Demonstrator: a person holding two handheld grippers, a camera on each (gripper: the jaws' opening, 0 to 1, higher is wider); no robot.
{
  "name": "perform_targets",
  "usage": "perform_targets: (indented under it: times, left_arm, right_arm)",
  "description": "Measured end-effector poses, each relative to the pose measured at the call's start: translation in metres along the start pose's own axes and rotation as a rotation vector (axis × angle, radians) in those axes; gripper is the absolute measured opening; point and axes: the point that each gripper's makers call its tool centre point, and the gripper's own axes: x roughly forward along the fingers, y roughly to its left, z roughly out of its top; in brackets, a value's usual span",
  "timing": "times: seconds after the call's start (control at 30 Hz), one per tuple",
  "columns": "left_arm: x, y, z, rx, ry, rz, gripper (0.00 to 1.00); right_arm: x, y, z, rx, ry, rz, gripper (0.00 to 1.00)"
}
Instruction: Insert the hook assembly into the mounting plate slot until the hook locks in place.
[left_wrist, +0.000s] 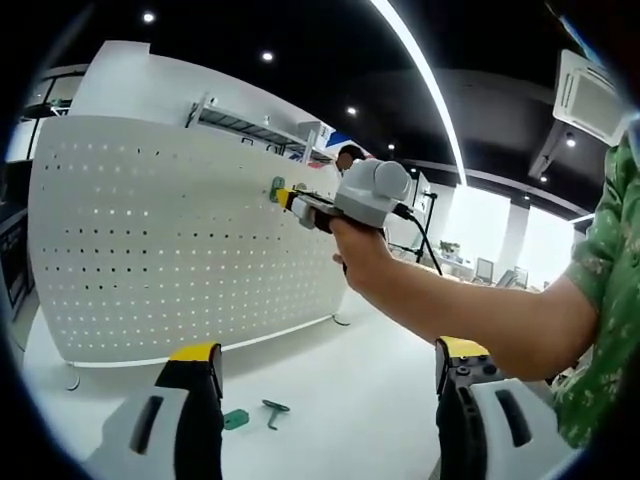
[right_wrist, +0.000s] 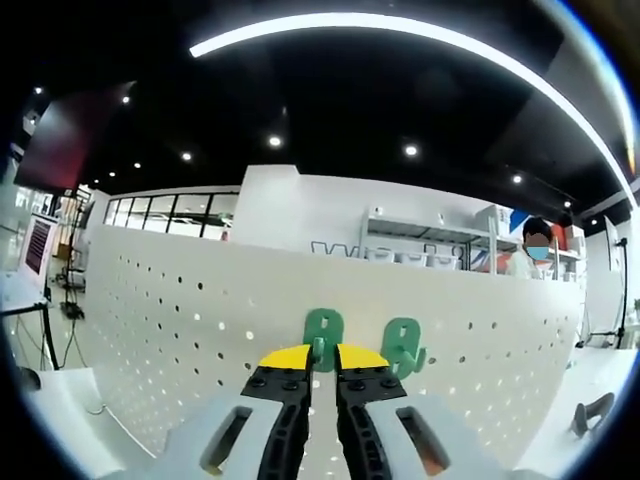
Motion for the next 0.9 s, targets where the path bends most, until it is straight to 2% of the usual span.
perform_targets:
  times: [0.4, 0.9]
  left_arm:
    - [-0.0015, -0.0006, 0.0018, 0.006, -0.003, 0.003, 0.9]
    - [-0.0025, -0.0032, 0.004, 0.014, -0.005, 0.002, 0.9]
  right_arm:
    - [-0.0021, -0.0006, 0.0012, -0.003, -0.003, 0.001, 0.11]
    - [-0.0091, 0.002, -0.0082, 0.025, 0.016, 0.025, 0.25]
